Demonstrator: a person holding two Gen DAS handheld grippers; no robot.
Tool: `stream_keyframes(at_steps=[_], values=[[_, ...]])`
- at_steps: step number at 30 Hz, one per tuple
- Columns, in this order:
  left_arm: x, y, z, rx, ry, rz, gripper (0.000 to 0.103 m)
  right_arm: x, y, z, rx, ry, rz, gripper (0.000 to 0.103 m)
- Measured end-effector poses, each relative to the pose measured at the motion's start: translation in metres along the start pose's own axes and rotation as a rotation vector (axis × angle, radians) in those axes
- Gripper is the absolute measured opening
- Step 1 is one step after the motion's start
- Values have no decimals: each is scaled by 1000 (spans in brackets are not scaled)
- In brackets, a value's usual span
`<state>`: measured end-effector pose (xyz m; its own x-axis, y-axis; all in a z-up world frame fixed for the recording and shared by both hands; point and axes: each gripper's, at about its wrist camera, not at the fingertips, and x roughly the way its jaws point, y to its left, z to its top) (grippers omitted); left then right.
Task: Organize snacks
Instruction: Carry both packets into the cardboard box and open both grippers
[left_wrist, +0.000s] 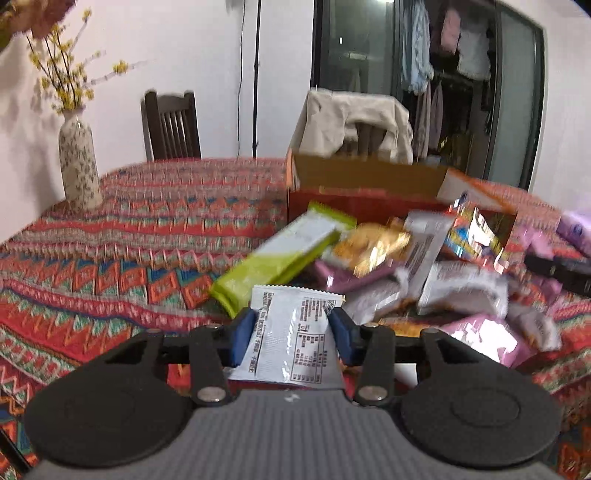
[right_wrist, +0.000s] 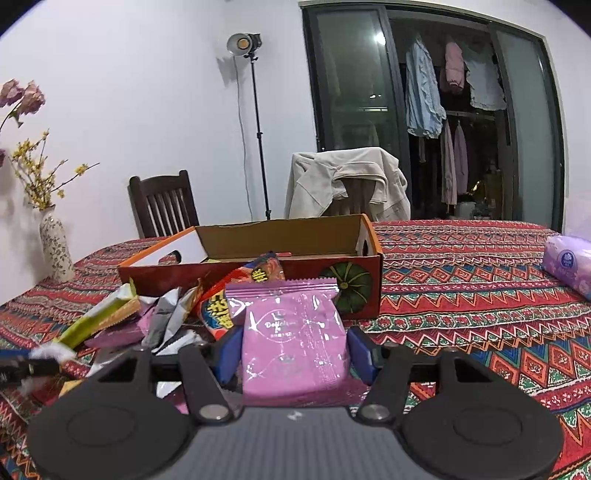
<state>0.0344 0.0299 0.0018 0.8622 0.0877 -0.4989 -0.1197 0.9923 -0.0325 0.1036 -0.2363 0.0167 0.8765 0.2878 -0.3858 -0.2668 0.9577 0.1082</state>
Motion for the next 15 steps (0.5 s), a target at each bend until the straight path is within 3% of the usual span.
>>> stream_keyframes(at_steps=[6,15], values=[[-10,-13,20,-22,-155,-28,46,-7,3,8,5,-36,2,60],[13,-42,57,4,-236,-62,46,-3,13,33,-5,-73,7,60]])
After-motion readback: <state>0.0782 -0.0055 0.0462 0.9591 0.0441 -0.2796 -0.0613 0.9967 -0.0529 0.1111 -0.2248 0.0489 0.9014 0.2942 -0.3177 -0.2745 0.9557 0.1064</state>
